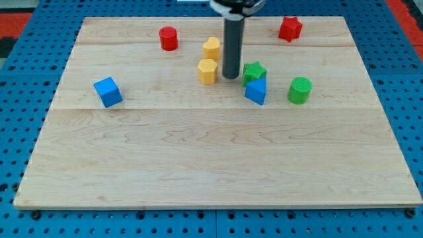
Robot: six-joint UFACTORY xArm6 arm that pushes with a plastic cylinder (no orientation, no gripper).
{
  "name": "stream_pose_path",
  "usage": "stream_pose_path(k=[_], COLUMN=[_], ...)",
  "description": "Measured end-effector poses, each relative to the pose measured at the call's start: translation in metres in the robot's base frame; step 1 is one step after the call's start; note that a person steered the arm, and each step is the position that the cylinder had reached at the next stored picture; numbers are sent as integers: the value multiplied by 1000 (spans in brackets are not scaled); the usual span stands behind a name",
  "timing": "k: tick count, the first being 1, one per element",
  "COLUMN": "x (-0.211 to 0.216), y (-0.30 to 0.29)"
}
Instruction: Slide the yellow hexagon to the bottom left of the yellow heart
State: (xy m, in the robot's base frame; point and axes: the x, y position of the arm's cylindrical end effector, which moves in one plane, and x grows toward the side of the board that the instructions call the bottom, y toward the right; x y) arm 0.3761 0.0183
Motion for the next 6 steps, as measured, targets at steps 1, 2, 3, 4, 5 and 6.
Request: stream_pose_path(k=[1,2,3,4,5,6], x=[1,-3,23,13,-30,-44], y=[-20,-47,-49,-64,-40,6])
